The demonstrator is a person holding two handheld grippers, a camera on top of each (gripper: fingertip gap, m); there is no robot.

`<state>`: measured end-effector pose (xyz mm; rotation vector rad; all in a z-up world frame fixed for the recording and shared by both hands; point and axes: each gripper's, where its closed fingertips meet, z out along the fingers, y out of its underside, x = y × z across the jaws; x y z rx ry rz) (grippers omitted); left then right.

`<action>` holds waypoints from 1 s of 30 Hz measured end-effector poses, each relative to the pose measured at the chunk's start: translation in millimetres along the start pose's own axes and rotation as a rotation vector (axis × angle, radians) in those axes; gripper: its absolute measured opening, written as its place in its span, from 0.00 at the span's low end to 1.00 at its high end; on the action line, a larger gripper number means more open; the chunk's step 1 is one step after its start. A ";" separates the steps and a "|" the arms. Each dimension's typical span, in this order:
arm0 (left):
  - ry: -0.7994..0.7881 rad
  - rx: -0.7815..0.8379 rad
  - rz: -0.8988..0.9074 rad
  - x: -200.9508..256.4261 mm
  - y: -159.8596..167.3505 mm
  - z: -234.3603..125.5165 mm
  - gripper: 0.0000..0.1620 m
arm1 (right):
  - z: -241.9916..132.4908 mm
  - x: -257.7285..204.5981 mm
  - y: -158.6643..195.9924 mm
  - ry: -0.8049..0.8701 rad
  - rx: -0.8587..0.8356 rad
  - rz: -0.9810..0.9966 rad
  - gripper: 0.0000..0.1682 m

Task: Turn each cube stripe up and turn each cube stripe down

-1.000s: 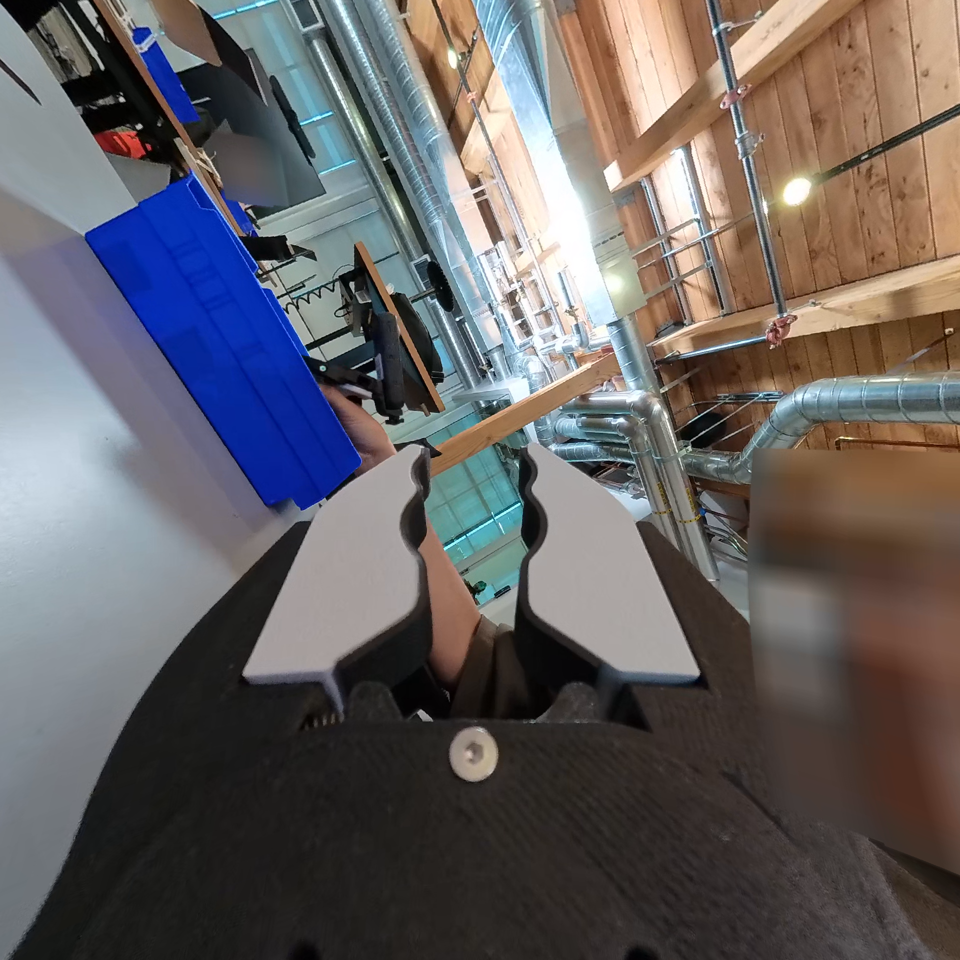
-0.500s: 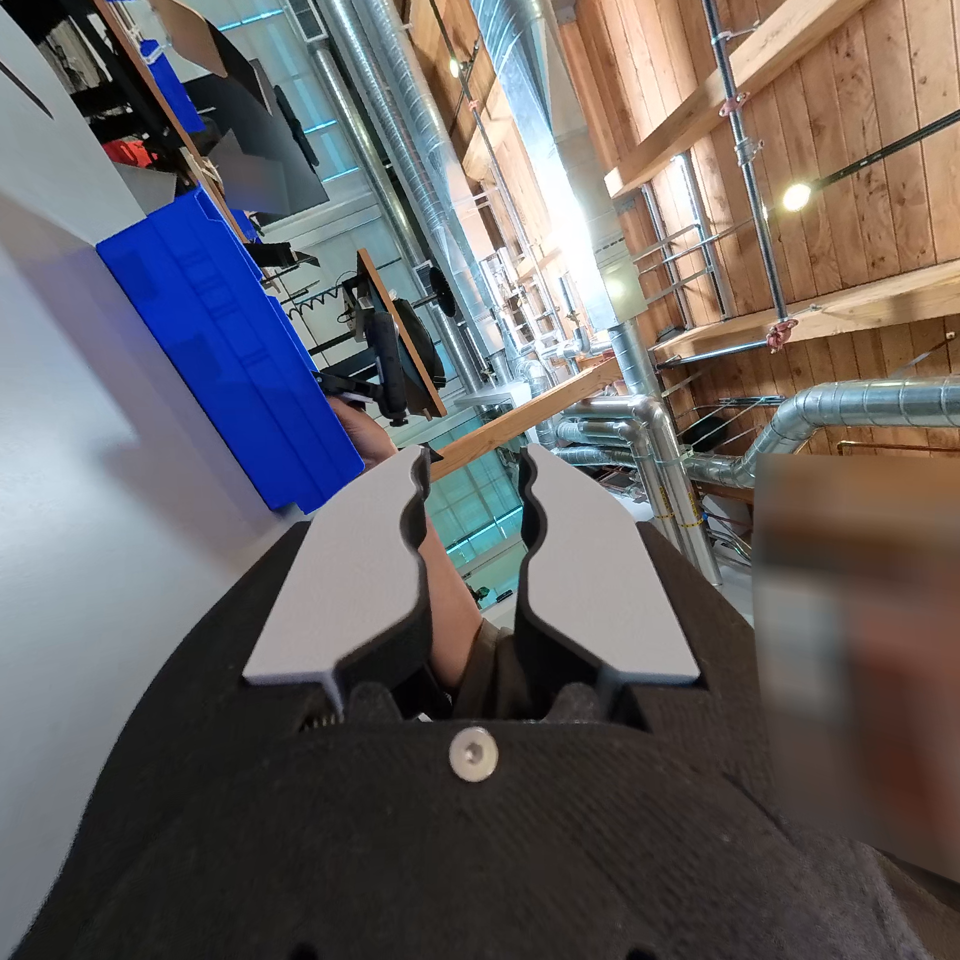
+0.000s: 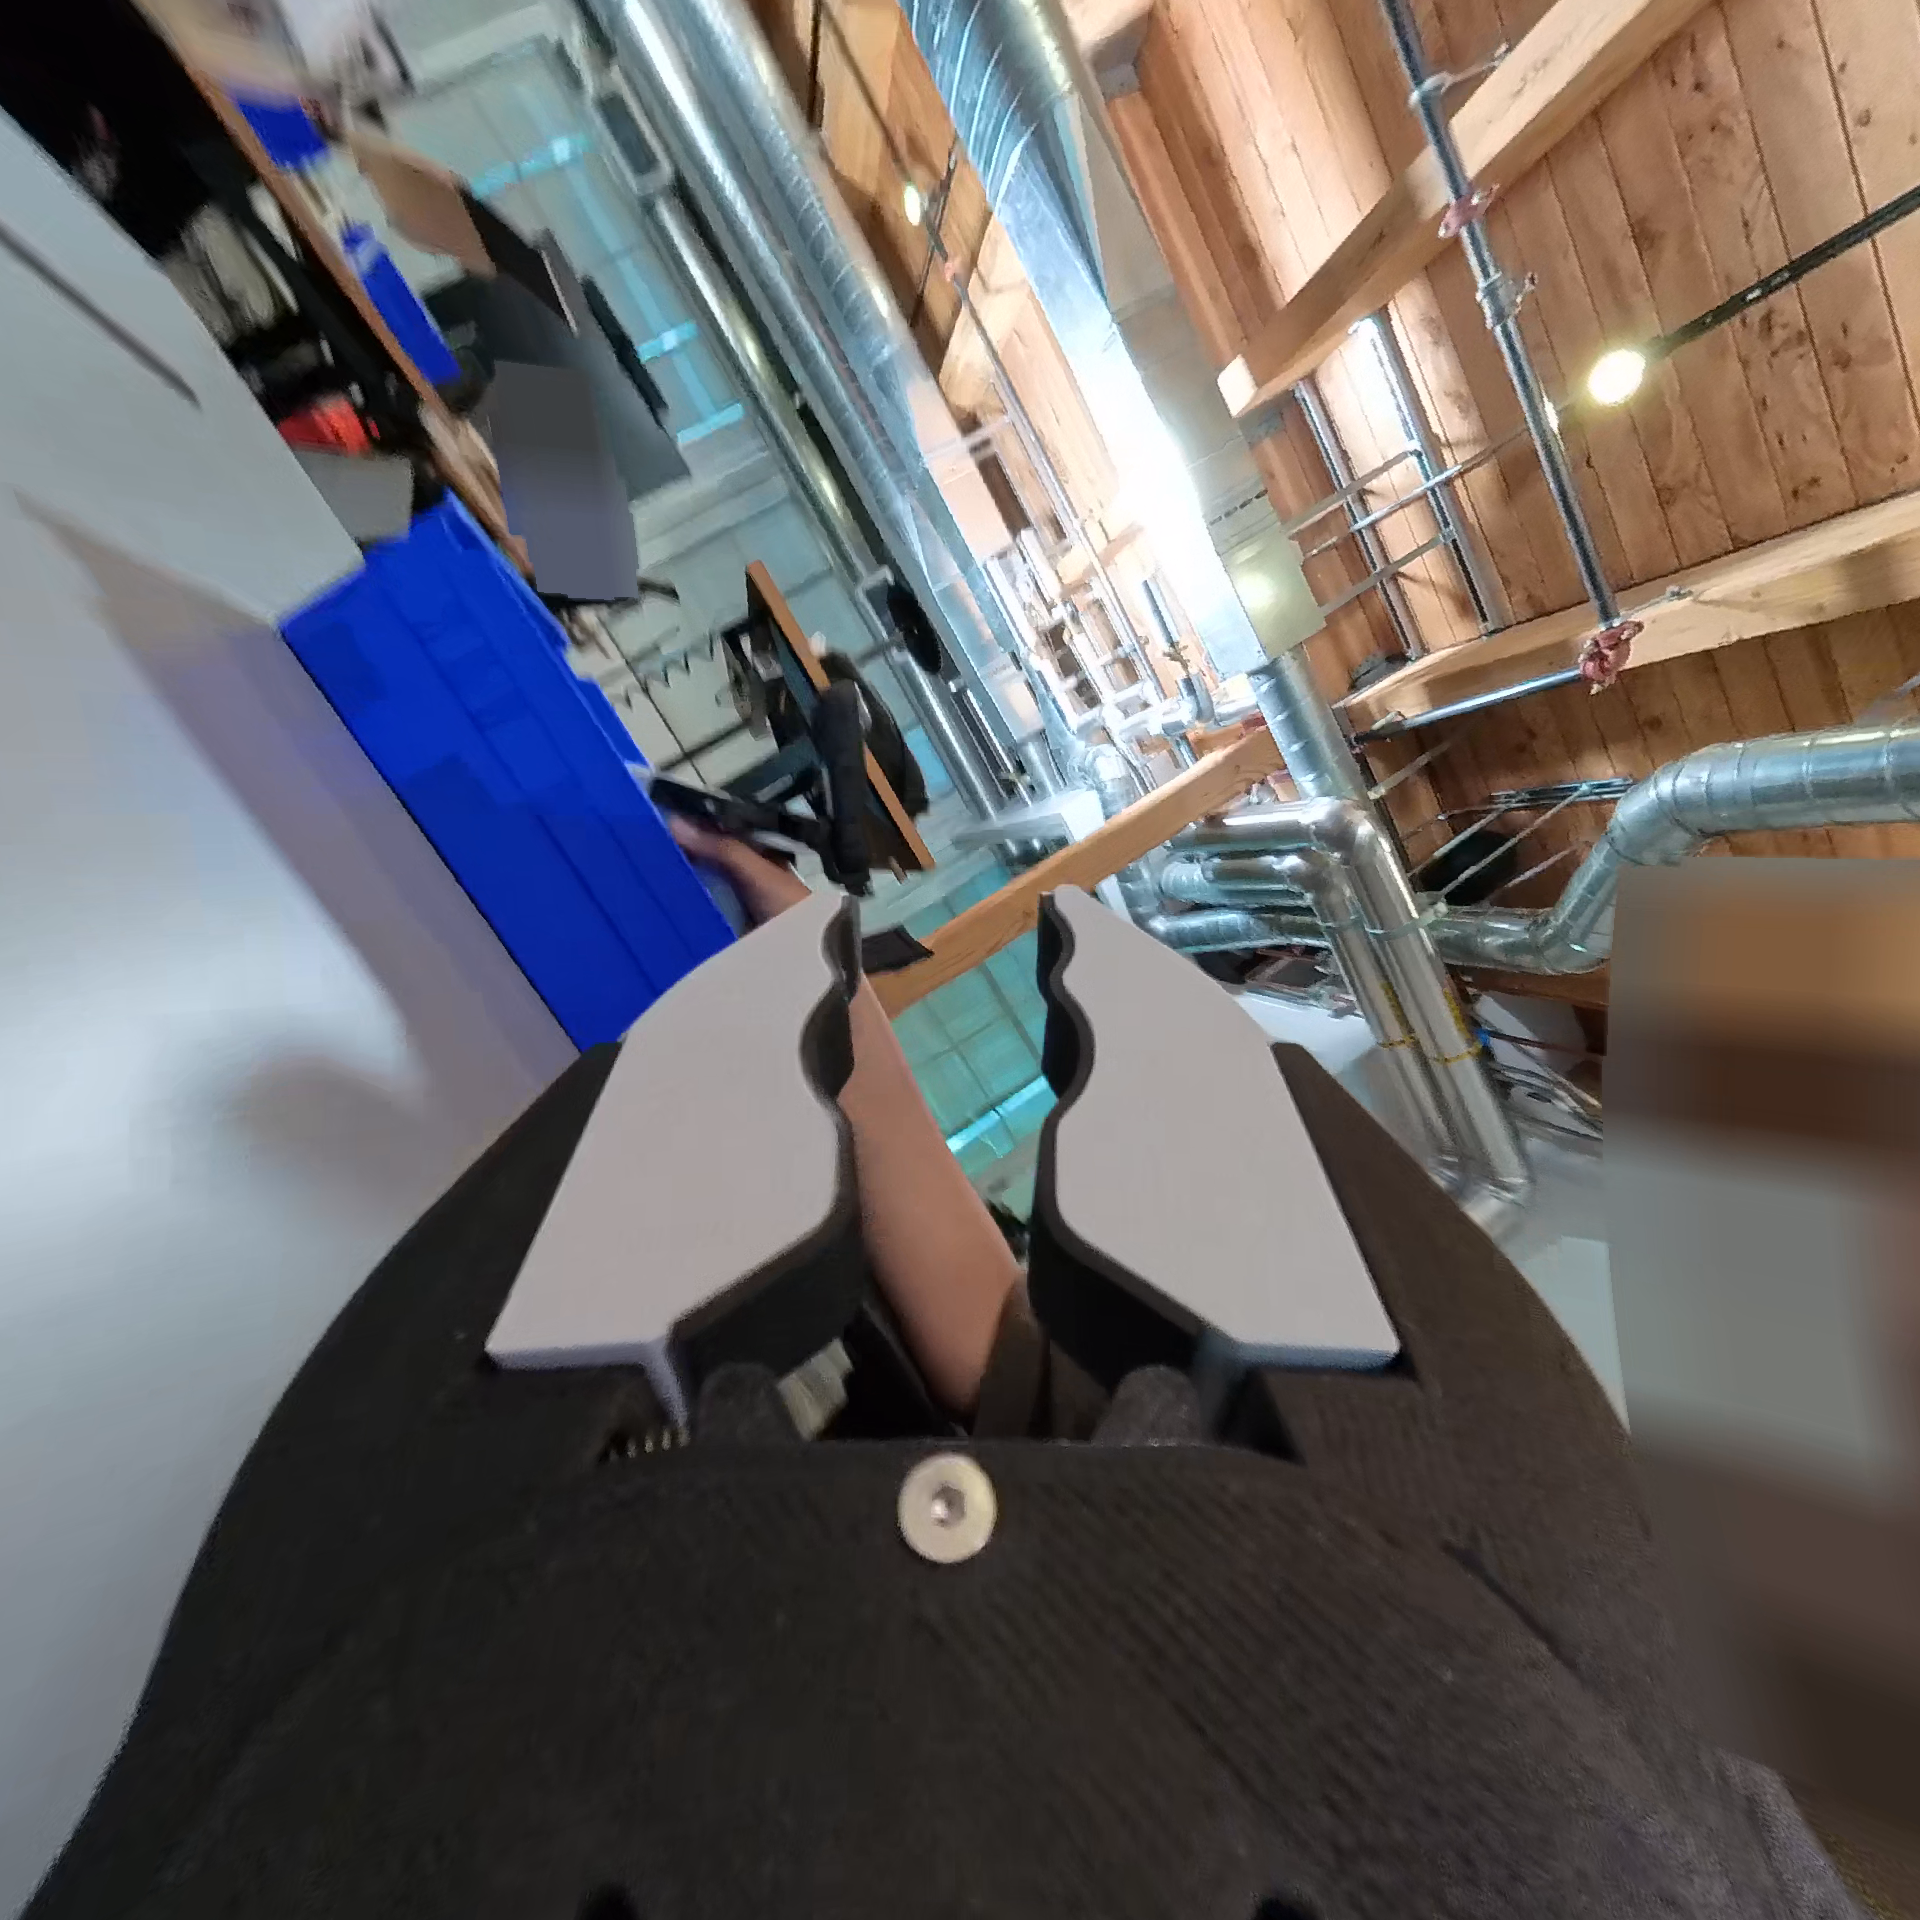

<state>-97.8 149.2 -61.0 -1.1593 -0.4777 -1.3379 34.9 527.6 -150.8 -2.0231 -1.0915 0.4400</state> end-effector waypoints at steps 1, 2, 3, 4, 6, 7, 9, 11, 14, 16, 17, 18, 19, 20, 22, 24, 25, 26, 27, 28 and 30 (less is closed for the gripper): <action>-0.007 0.040 0.050 4.0 -11.1 -5.0 0.20 | -5.9 -0.2 -11.4 0.002 0.058 0.012 0.14; -0.024 0.088 0.110 8.7 -24.6 -12.1 0.20 | -12.8 -1.7 -23.9 -0.001 0.124 0.020 0.15; -0.044 0.139 0.177 14.9 -39.4 -21.3 0.20 | -20.9 -3.4 -35.7 -0.002 0.187 0.026 0.15; -0.065 0.194 0.245 23.0 -55.7 -32.6 0.20 | -29.5 -4.7 -46.5 0.002 0.243 0.032 0.15; -0.082 0.333 0.345 49.5 -94.2 -62.3 0.20 | -47.7 -9.3 -64.8 0.001 0.346 0.032 0.14; -0.063 0.414 0.376 69.7 -115.3 -81.5 0.20 | -56.4 -12.6 -71.5 -0.003 0.387 0.027 0.14; -0.056 0.565 0.420 109.1 -156.0 -126.7 0.19 | -71.5 -20.7 -80.3 -0.022 0.445 0.015 0.13; -0.143 0.633 0.495 138.7 -185.2 -170.3 0.19 | -82.8 -28.9 -84.3 -0.043 0.474 0.012 0.13; -0.566 0.555 0.687 143.6 -206.0 -227.6 0.22 | -94.8 -40.7 -85.4 -0.077 0.494 0.019 0.13; -0.978 0.517 0.738 125.4 -215.2 -279.2 0.26 | -99.9 -48.0 -83.2 -0.098 0.500 0.028 0.13; -1.134 0.478 0.715 115.0 -215.4 -300.4 0.29 | -101.5 -51.2 -81.4 -0.106 0.500 0.032 0.13; -1.226 0.417 0.667 103.0 -212.5 -312.9 0.35 | -102.4 -54.2 -79.3 -0.115 0.497 0.035 0.13; -1.267 0.349 0.609 90.0 -208.0 -318.2 0.37 | -103.0 -56.9 -77.0 -0.123 0.493 0.038 0.13; -1.295 0.294 0.560 76.4 -204.4 -320.8 0.39 | -103.4 -59.1 -74.9 -0.129 0.489 0.042 0.13; -1.397 0.207 0.509 48.9 -201.4 -328.6 0.40 | -104.4 -61.7 -71.0 -0.134 0.482 0.045 0.13; -1.527 0.104 0.466 21.1 -196.6 -338.0 0.43 | -106.0 -62.2 -68.0 -0.128 0.479 0.040 0.13; -1.577 0.056 0.431 8.2 -192.7 -341.4 0.45 | -106.9 -61.8 -66.6 -0.123 0.478 0.037 0.13; -1.602 0.013 0.388 -3.4 -187.9 -342.2 0.49 | -107.8 -61.2 -65.5 -0.118 0.477 0.035 0.13; -1.607 -0.012 0.346 -12.7 -184.1 -341.2 0.53 | -108.7 -60.5 -64.6 -0.115 0.478 0.036 0.13; -1.605 -0.019 0.319 -19.2 -182.9 -340.1 0.51 | -109.5 -60.1 -63.8 -0.116 0.478 0.039 0.13; -1.620 -0.021 0.297 -26.3 -183.4 -342.6 0.44 | -109.7 -59.8 -61.5 -0.119 0.474 0.044 0.13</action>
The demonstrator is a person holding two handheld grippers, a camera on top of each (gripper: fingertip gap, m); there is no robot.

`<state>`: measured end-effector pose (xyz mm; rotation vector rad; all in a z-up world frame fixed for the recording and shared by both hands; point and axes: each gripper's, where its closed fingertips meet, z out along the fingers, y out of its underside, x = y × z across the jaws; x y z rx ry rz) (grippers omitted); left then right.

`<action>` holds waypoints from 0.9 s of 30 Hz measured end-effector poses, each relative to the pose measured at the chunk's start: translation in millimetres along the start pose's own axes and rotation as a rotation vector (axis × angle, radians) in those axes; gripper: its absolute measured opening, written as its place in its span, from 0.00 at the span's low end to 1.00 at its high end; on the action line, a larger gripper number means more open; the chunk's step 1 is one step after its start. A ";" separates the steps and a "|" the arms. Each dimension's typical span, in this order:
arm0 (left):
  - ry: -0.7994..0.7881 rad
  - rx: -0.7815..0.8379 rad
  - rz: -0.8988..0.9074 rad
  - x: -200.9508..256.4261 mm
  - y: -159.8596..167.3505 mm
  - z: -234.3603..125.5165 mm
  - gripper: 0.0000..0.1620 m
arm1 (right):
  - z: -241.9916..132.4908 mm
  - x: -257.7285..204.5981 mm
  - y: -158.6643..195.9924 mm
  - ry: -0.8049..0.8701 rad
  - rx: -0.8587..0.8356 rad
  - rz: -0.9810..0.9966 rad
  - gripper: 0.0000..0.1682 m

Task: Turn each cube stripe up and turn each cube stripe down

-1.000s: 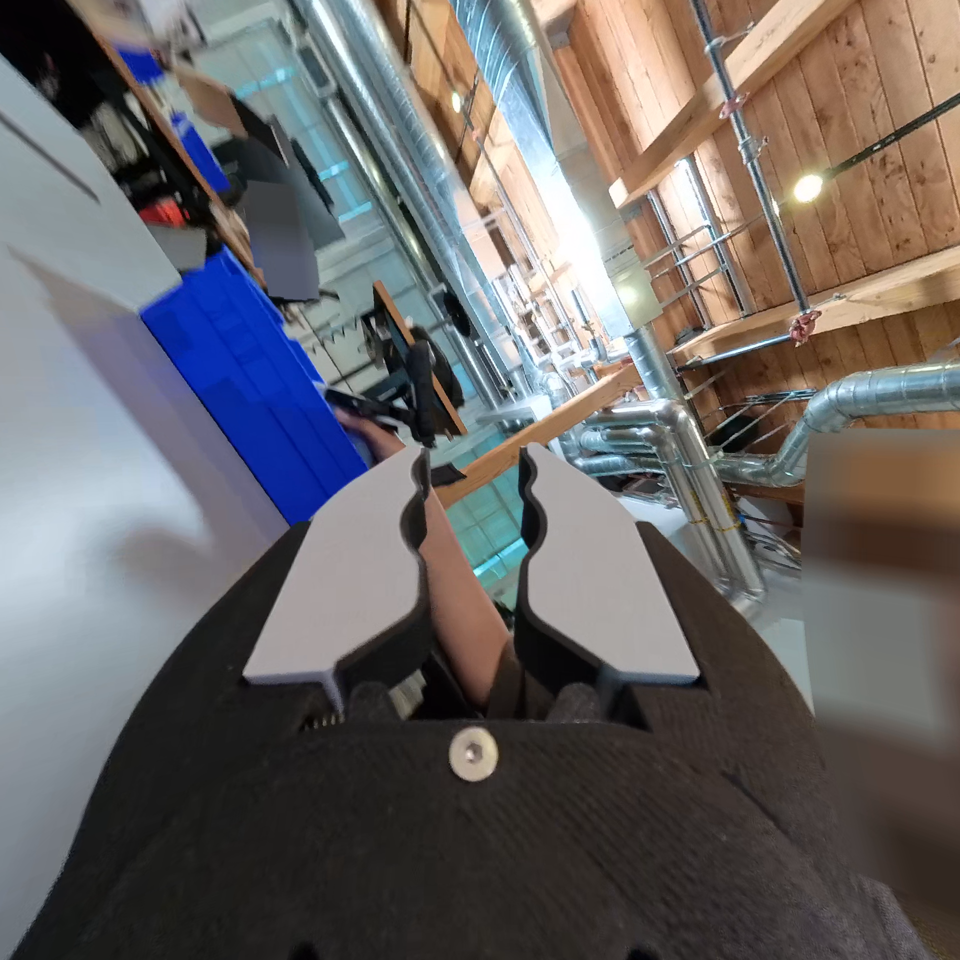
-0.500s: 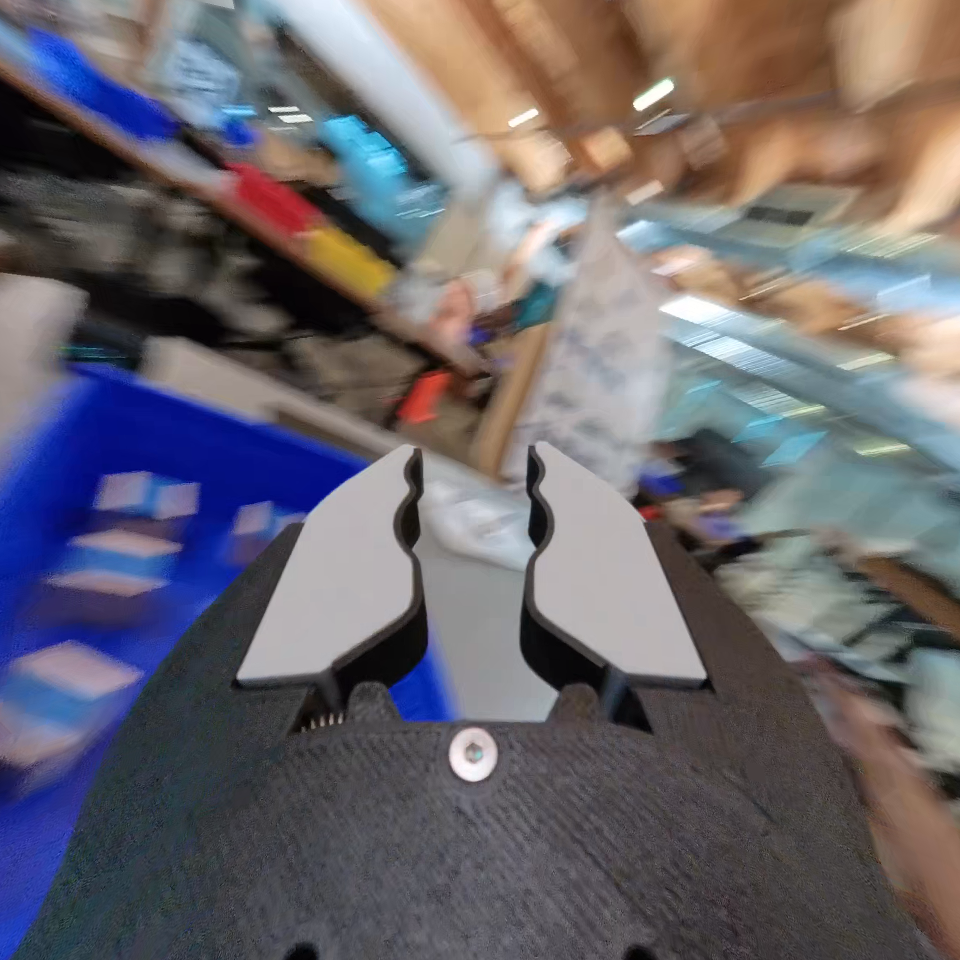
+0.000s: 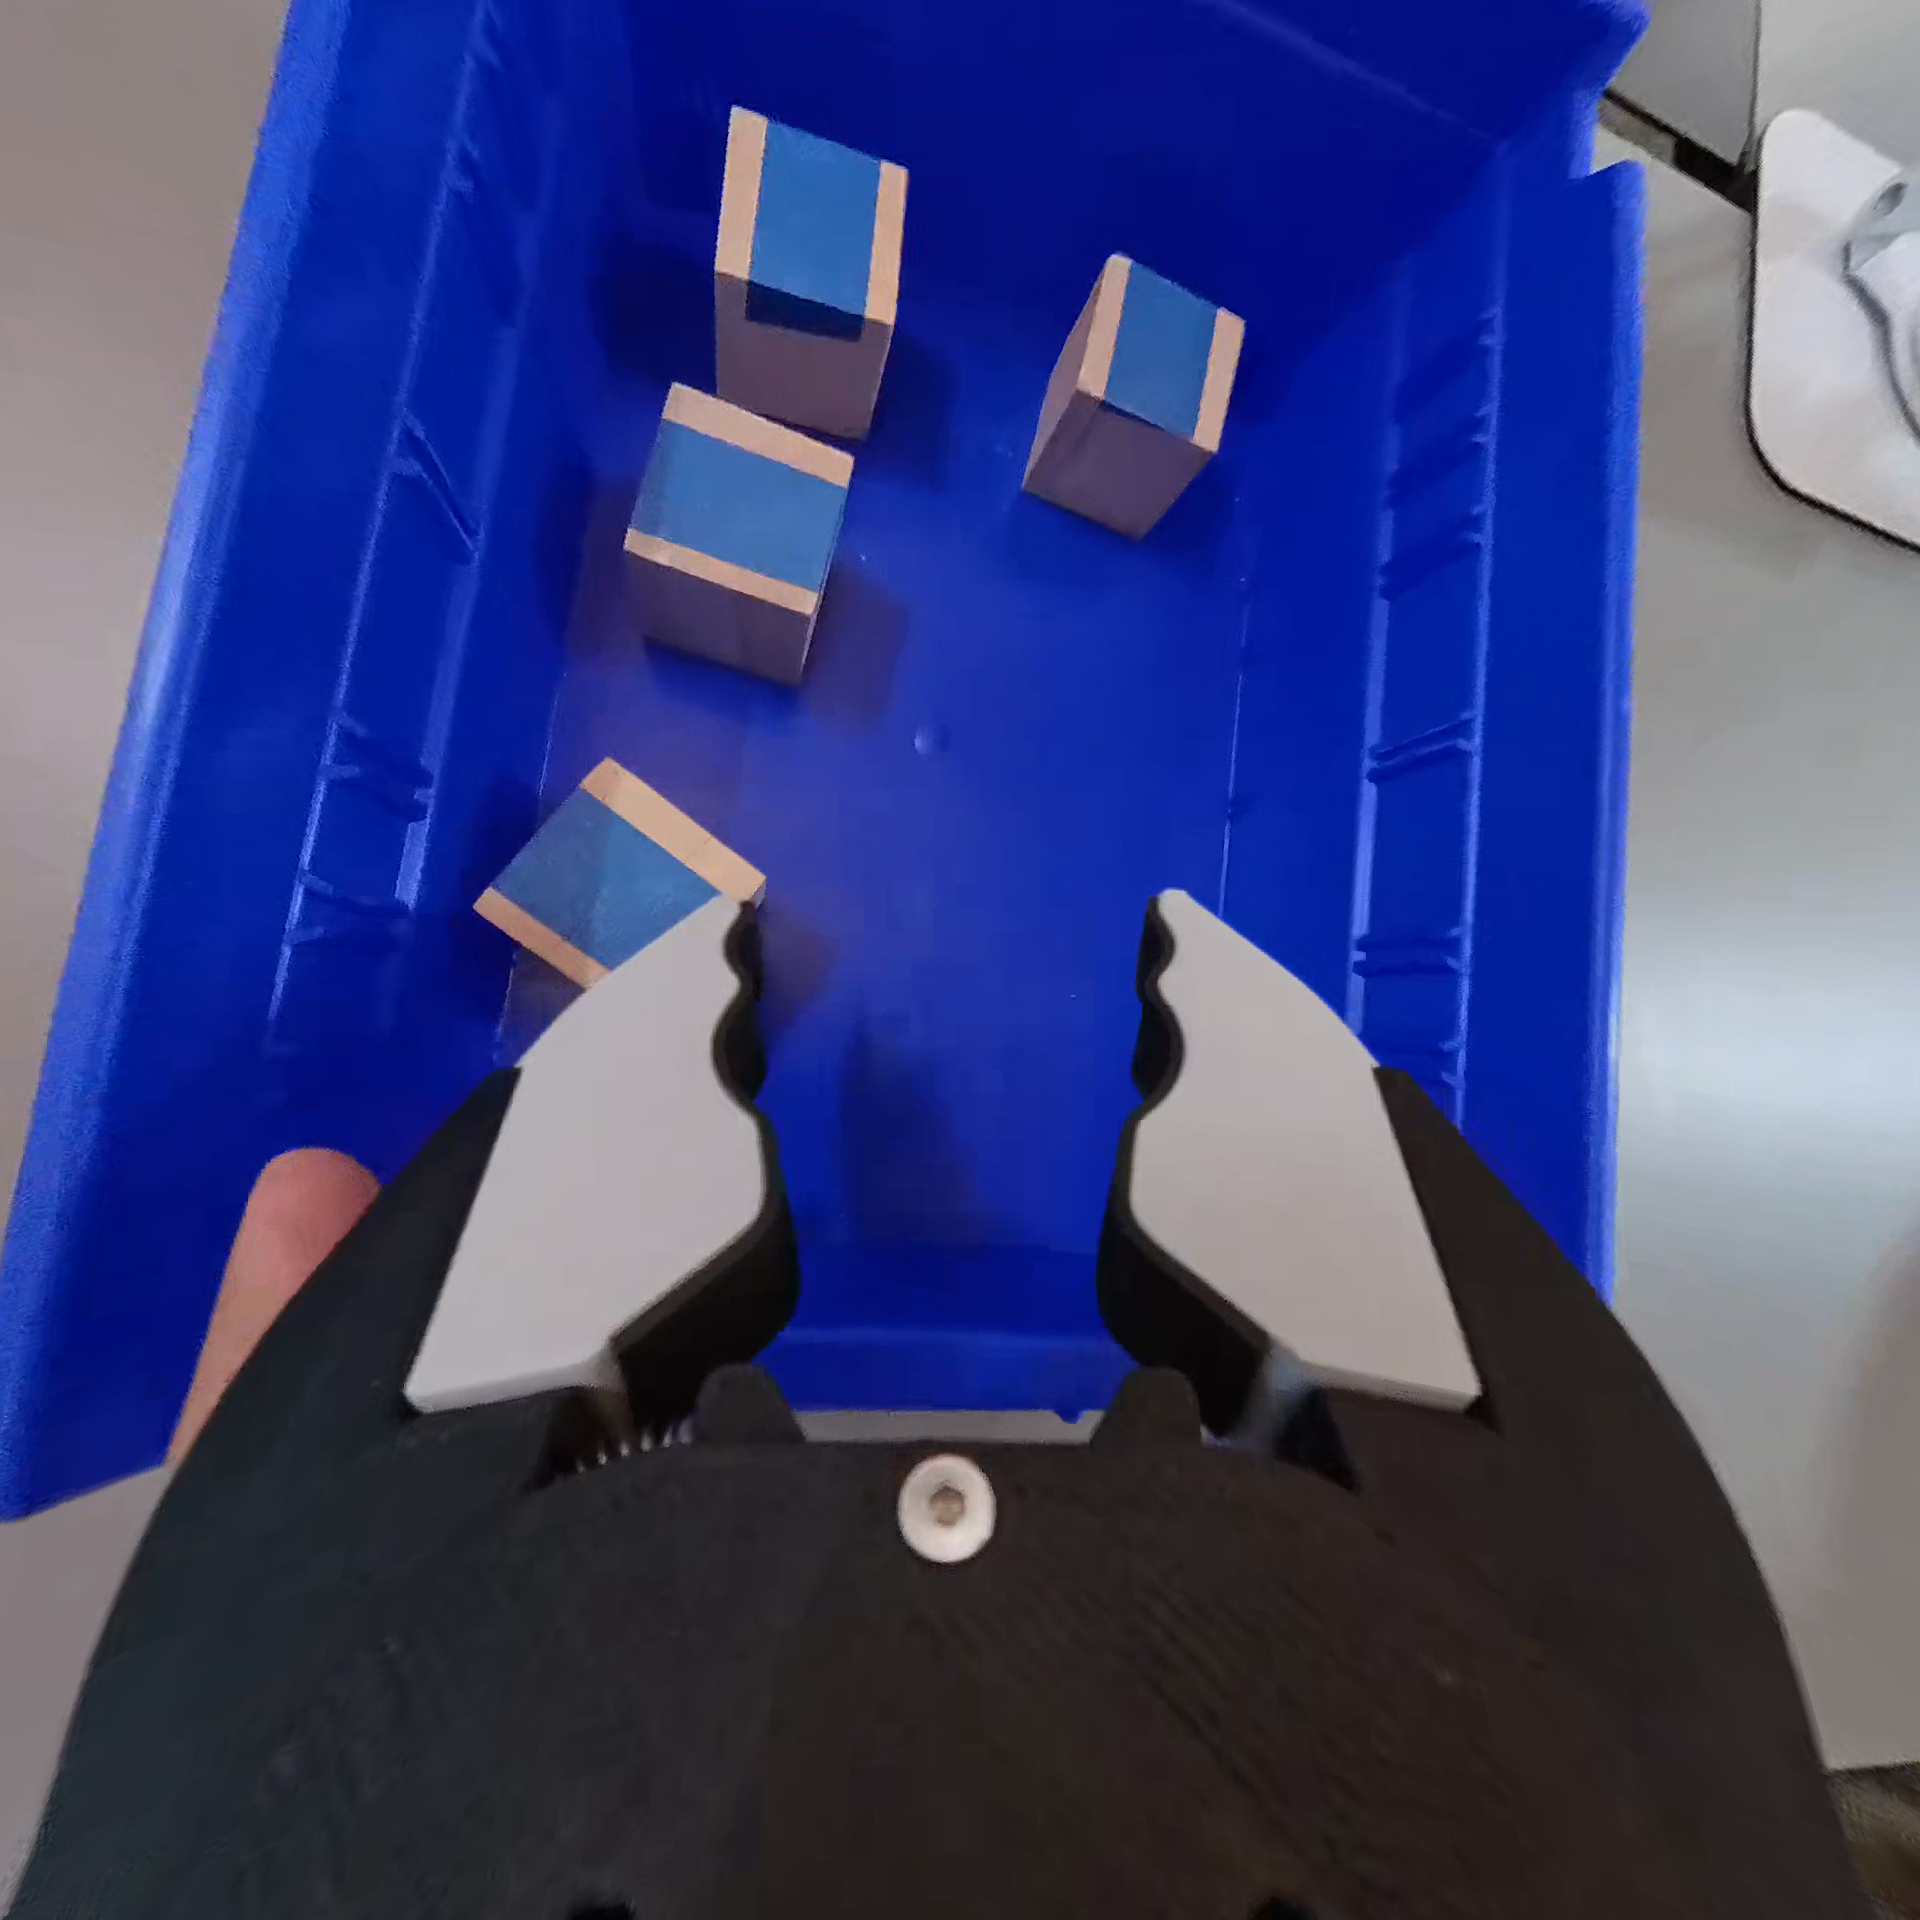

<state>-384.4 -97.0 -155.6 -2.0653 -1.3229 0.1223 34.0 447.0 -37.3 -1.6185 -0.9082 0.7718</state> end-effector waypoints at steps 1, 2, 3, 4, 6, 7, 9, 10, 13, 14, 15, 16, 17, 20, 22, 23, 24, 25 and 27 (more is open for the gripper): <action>-0.013 -0.011 -0.001 -3.0 1.1 1.8 0.42 | -0.3 0.6 1.2 0.001 -0.002 0.001 0.13; -0.039 -0.023 -0.001 -8.0 2.6 3.3 0.41 | -0.6 1.2 2.3 0.003 -0.003 0.002 0.13; -0.087 -0.039 0.007 -16.3 5.0 4.6 0.40 | -0.6 1.9 3.1 0.006 -0.004 0.002 0.13; -0.165 -0.061 0.027 -28.3 8.6 5.5 0.40 | -0.3 2.4 3.7 0.008 -0.004 0.003 0.13; -0.236 -0.087 0.050 -39.1 14.2 8.4 0.44 | 0.7 1.9 4.3 0.005 -0.005 0.007 0.13; -0.241 -0.089 0.048 -40.2 15.3 10.2 0.45 | 1.2 0.9 4.8 0.001 -0.007 0.008 0.13; -0.264 -0.084 0.056 -42.5 14.3 10.7 0.44 | 2.3 -1.1 6.4 -0.002 -0.012 0.003 0.13; -0.273 -0.083 0.060 -43.3 14.0 11.1 0.44 | 2.8 -1.8 7.3 -0.002 -0.016 -0.002 0.13; -0.274 -0.076 0.067 -43.1 13.3 12.5 0.46 | 3.3 -3.4 8.2 0.000 -0.020 -0.017 0.13; -0.258 -0.076 0.066 -41.1 13.5 13.0 0.48 | 3.2 -3.8 8.1 0.000 -0.020 -0.020 0.13; -0.243 -0.077 0.065 -39.4 13.9 13.3 0.50 | 3.0 -4.2 7.9 0.000 -0.020 -0.022 0.13; -0.230 -0.077 0.068 -38.3 14.0 12.9 0.50 | 3.0 -4.5 7.7 0.001 -0.019 -0.024 0.13; -0.207 -0.075 0.062 -36.4 13.9 12.2 0.49 | 2.9 -4.8 7.7 0.000 -0.019 -0.026 0.13; -0.094 -0.042 0.006 -26.0 9.3 8.7 0.43 | 3.4 -4.9 8.4 0.000 -0.022 -0.025 0.13; -0.134 -0.019 0.005 -33.9 5.3 5.0 0.43 | 4.0 -5.2 9.3 -0.001 -0.024 -0.024 0.13; -0.162 -0.018 0.014 -38.0 5.0 4.1 0.43 | 4.3 -5.3 9.8 -0.002 -0.025 -0.023 0.13; -0.184 -0.020 0.023 -41.0 5.1 4.2 0.44 | 4.8 -5.7 10.3 -0.003 -0.027 -0.024 0.13; -0.202 -0.023 0.033 -43.2 5.4 5.3 0.44 | 5.1 -6.1 11.0 -0.003 -0.029 -0.024 0.13; -0.239 -0.043 0.059 -46.5 8.6 9.3 0.44 | 5.7 -7.2 12.1 -0.004 -0.032 -0.028 0.13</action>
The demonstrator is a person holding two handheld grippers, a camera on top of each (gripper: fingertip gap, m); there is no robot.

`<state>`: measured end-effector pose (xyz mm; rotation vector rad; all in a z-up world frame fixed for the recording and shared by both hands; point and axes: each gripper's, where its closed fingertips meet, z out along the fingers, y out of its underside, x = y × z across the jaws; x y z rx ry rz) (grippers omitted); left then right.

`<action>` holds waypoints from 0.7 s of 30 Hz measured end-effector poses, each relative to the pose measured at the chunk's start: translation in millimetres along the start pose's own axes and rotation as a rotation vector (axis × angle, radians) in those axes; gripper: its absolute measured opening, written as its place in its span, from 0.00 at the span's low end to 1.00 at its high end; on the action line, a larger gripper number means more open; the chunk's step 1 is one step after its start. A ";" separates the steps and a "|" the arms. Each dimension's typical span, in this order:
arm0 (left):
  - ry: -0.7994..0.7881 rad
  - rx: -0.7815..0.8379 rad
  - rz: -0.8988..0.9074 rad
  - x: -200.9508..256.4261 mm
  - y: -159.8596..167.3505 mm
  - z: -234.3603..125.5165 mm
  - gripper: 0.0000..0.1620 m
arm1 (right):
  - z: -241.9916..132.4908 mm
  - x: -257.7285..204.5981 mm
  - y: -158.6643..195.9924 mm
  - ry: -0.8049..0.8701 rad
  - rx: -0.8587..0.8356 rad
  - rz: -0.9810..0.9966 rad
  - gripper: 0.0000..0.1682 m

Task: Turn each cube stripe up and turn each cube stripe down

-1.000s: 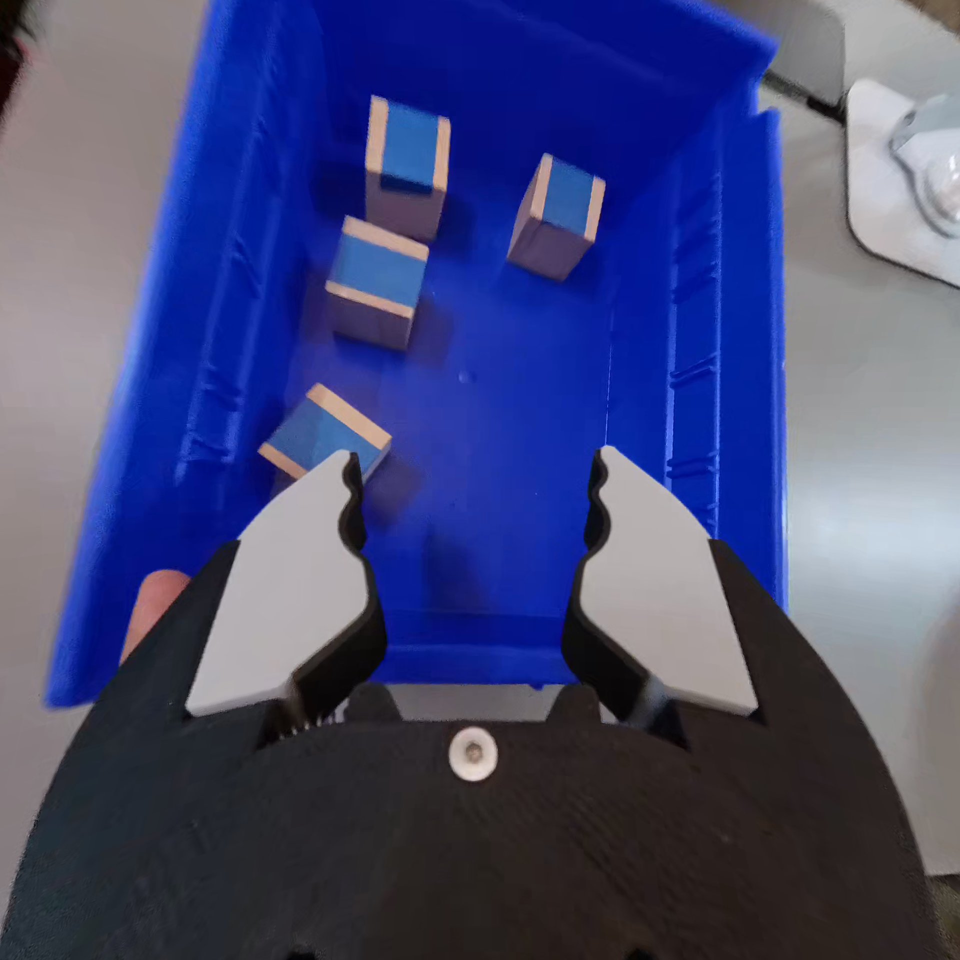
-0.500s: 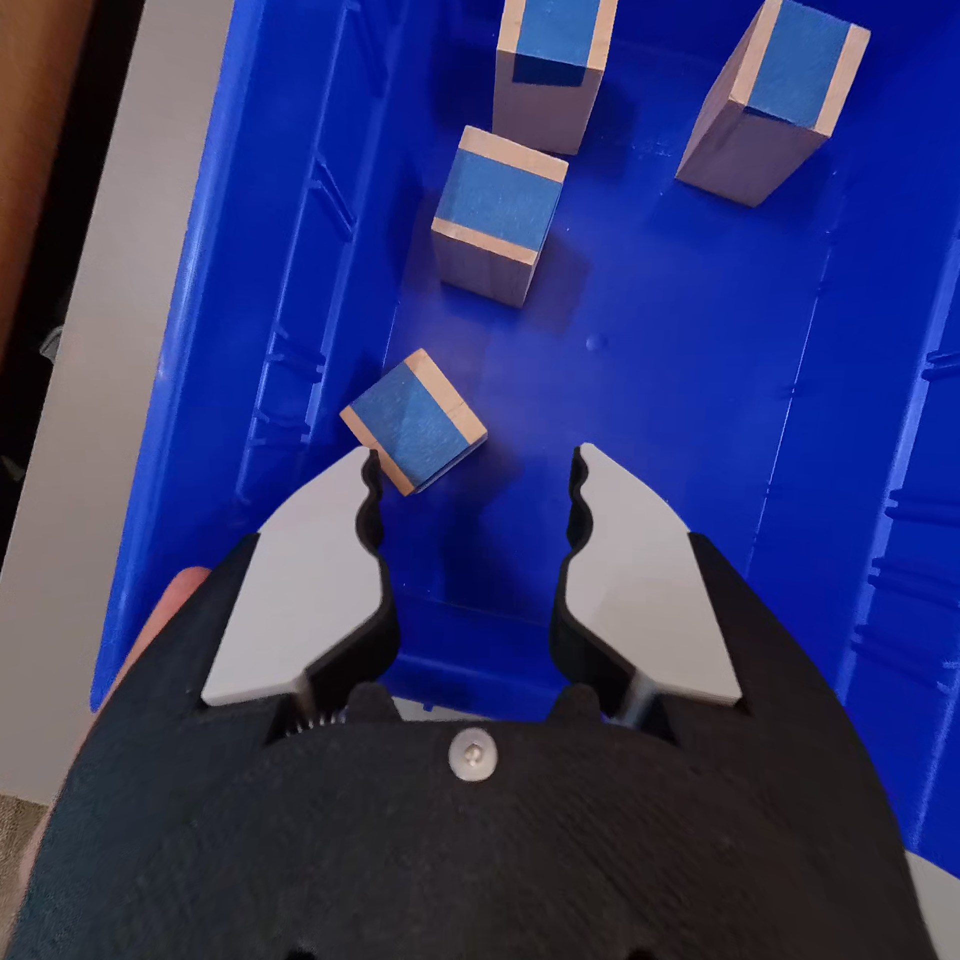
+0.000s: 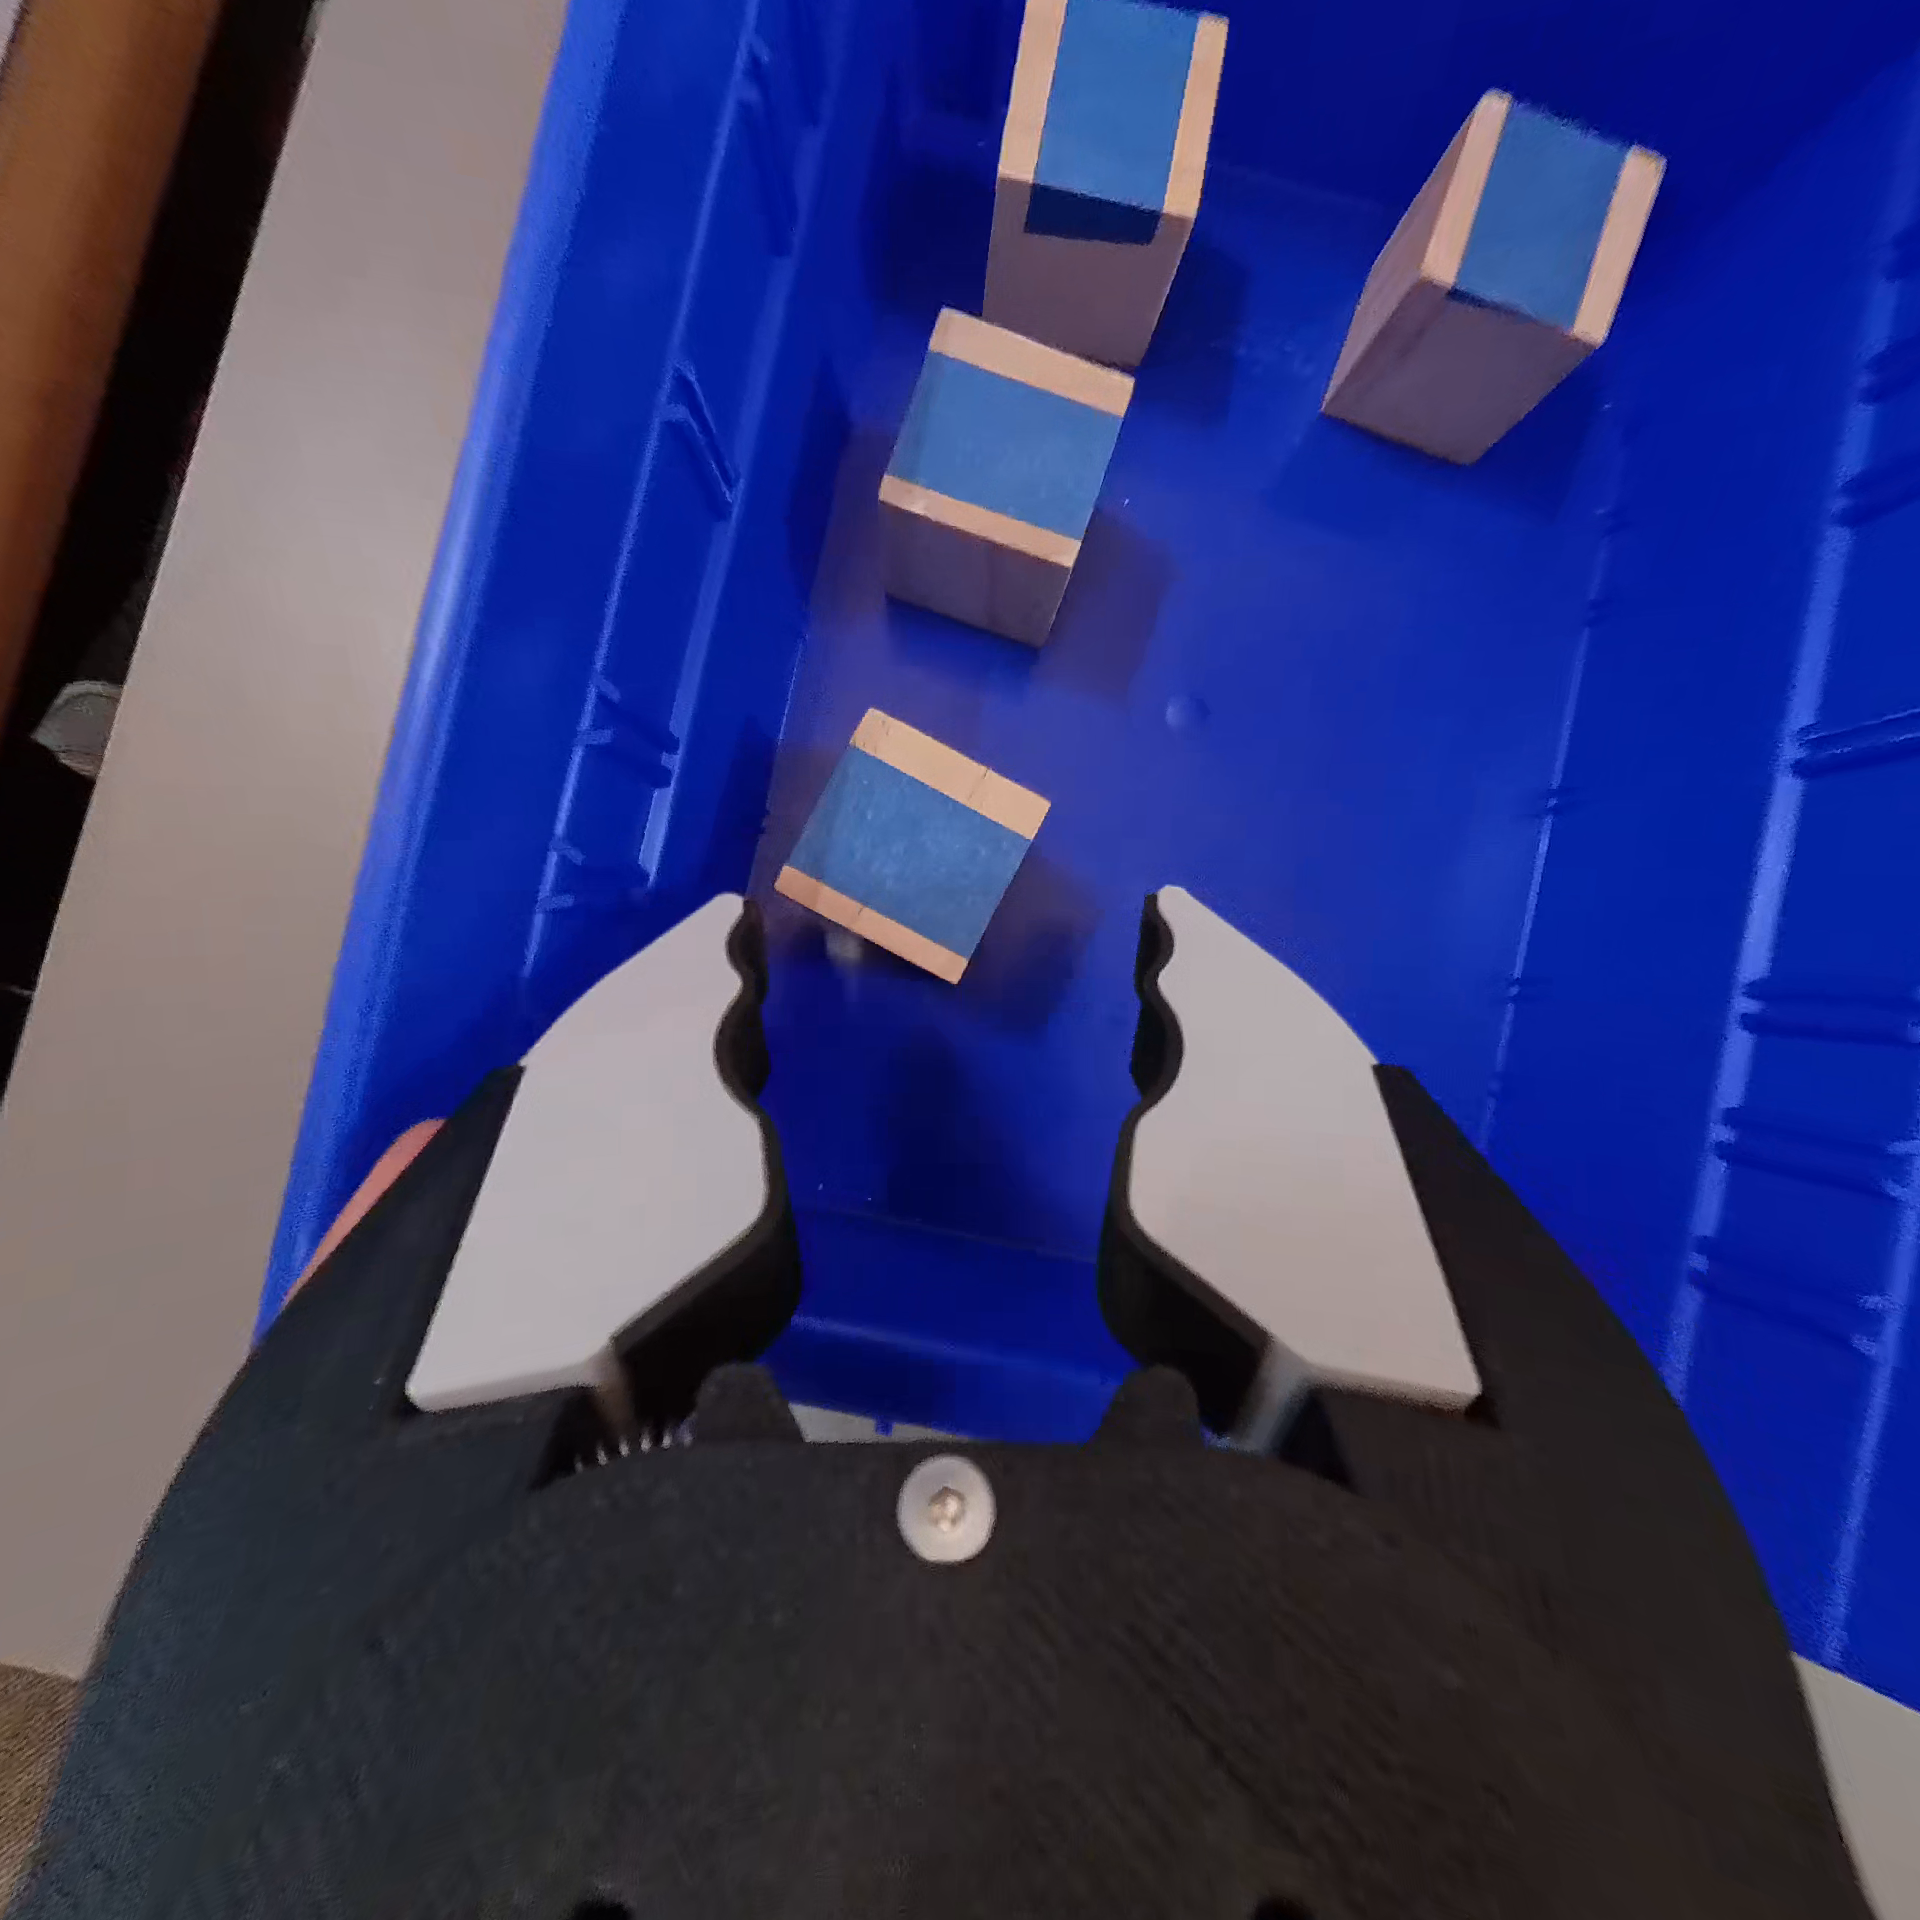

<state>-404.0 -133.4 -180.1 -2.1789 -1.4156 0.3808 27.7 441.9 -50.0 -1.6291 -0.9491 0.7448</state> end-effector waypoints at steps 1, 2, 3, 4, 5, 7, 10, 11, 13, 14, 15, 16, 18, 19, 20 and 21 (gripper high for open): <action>-0.020 -0.019 0.018 -0.7 3.2 3.3 0.44 | 0.1 -0.4 0.3 0.000 -0.001 -0.002 0.13; -0.041 -0.041 0.035 -1.8 7.0 6.7 0.44 | 0.3 -0.6 0.4 0.000 -0.001 -0.005 0.13; -0.056 -0.062 0.048 -2.1 10.9 10.4 0.44 | 0.4 -0.9 0.4 0.000 -0.001 -0.006 0.13; -0.059 -0.077 0.057 -0.7 14.0 13.6 0.44 | 0.4 -1.0 0.4 0.000 -0.001 -0.007 0.13; -0.048 -0.081 0.061 2.7 15.2 15.7 0.43 | 0.4 -1.0 0.4 0.000 -0.002 -0.008 0.13; -0.011 -0.090 0.059 10.8 16.5 16.6 0.43 | 0.4 -0.6 0.6 0.000 -0.002 -0.006 0.13; 0.018 -0.081 0.061 16.1 14.4 14.9 0.39 | 0.8 -0.1 1.0 0.000 -0.003 -0.003 0.13; 0.018 -0.083 0.069 15.9 14.9 15.2 0.35 | 0.8 -0.2 1.1 -0.001 -0.003 -0.003 0.13; 0.006 -0.094 0.091 13.7 17.4 16.7 0.29 | 0.9 -0.7 1.3 -0.003 -0.003 -0.002 0.13; -0.004 -0.093 0.100 11.9 17.8 17.8 0.24 | 0.9 -1.0 1.3 -0.003 -0.003 -0.004 0.13; -0.013 -0.089 0.107 10.4 17.3 18.5 0.17 | 0.9 -1.3 1.3 -0.004 -0.003 -0.005 0.13; -0.019 -0.079 0.112 9.2 15.8 18.4 0.09 | 0.9 -1.6 1.2 -0.004 -0.004 -0.007 0.13; 0.001 -0.035 0.107 11.3 8.6 14.9 0.02 | 0.9 -2.1 0.8 -0.005 -0.003 -0.008 0.13; 0.007 -0.007 0.098 11.7 3.2 11.5 0.02 | 0.8 -2.2 0.7 -0.005 -0.002 -0.009 0.13; 0.012 0.017 0.093 11.7 -1.5 7.8 0.02 | 0.9 -2.2 0.8 -0.005 -0.003 -0.009 0.13; 0.013 0.038 0.091 11.2 -5.4 4.4 0.02 | 1.1 -2.2 1.0 -0.005 -0.004 -0.009 0.13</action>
